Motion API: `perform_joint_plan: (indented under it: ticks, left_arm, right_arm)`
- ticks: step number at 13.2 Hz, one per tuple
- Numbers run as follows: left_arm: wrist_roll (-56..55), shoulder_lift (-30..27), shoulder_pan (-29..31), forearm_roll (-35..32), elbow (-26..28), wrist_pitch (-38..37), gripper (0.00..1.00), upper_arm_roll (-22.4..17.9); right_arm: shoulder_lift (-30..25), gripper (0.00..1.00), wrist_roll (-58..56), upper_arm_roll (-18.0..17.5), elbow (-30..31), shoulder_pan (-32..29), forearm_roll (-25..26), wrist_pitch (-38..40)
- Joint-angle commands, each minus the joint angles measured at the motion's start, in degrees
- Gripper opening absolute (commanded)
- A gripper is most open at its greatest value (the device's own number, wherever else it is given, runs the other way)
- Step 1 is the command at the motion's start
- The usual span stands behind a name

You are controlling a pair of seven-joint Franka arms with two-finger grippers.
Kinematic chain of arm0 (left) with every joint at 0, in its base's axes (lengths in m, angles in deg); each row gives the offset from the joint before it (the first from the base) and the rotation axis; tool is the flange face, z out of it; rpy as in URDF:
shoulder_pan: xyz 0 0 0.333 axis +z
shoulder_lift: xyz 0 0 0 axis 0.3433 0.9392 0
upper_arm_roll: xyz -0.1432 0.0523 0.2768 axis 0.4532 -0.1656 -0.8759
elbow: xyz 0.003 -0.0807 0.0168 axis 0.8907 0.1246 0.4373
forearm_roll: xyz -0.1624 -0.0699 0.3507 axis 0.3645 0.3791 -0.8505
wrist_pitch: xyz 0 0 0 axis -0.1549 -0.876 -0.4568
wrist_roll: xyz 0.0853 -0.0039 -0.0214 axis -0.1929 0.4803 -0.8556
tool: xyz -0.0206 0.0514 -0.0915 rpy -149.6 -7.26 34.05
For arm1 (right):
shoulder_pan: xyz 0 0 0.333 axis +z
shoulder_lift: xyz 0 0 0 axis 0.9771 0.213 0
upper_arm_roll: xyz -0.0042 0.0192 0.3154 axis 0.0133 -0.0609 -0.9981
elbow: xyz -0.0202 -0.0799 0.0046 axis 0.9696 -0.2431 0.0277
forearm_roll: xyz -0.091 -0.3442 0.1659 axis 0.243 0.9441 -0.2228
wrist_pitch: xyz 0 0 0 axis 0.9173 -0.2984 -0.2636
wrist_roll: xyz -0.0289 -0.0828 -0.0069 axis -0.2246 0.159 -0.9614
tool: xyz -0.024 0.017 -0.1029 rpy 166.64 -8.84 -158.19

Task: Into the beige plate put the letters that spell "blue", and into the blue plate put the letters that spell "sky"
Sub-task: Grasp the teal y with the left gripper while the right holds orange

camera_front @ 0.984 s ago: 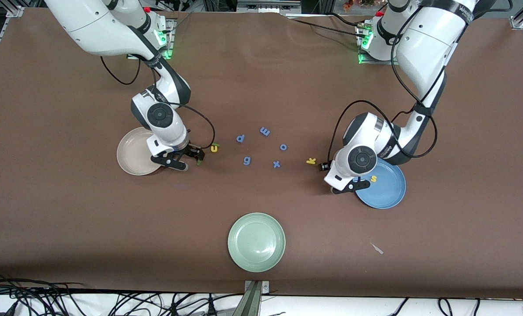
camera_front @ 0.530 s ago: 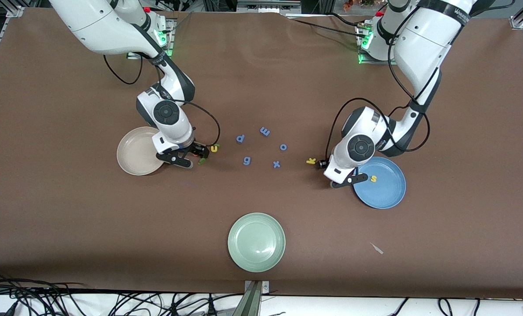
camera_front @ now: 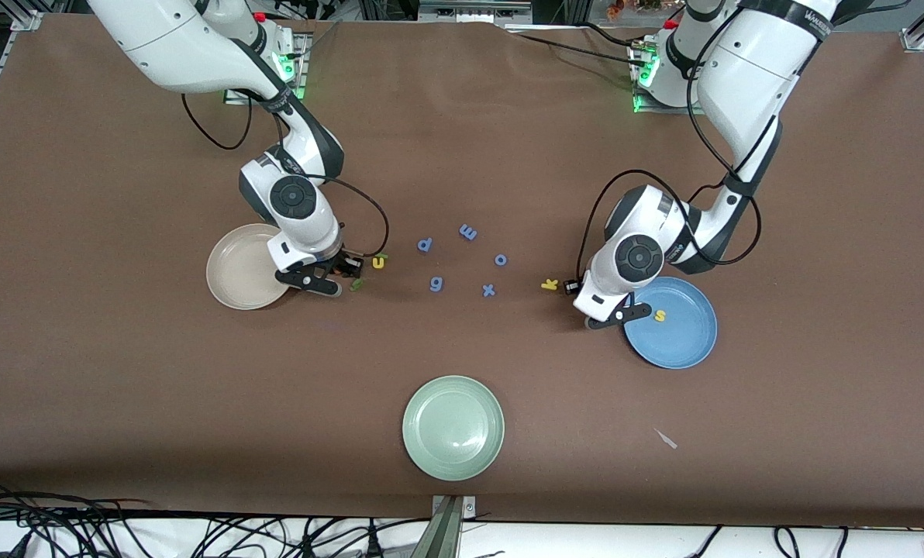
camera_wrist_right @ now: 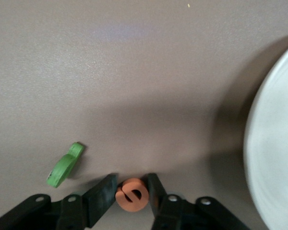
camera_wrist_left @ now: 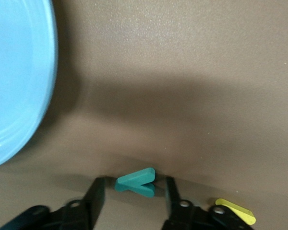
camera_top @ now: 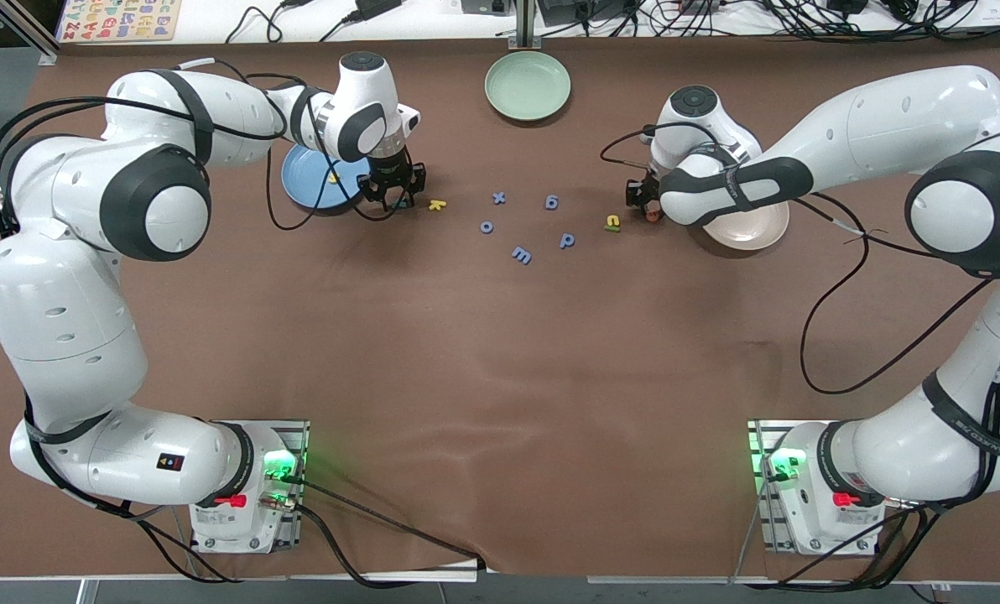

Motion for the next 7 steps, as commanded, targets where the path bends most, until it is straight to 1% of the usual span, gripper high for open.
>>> perform_joint_plan:
  ticks: [1,2,3,7]
  left_arm:
    - [0.4,-1.4,0.4,1.0,1.8,0.6,0.28,0.0]
    - [0.6,-1.4,0.6,1.0,1.8,0.6,0.16,0.0]
    - [0.7,-1.5,0.6,1.0,1.6,0.6,0.10,0.0]
    - [1.0,-3.0,0.7,0.3,0.7,-1.8,0.09,-0.1]
  right_arm:
    - [-1.4,0.00,-3.9,0.1,0.6,-0.5,0.6,2.6]
    - [-2.7,0.00,-6.4,0.1,0.4,-0.9,0.3,4.2]
    - [-4.0,0.00,-9.3,0.2,0.1,-1.4,0.0,6.2]
    - [-8.7,0.00,-23.5,0.5,-0.3,-5.4,-1.9,11.8]
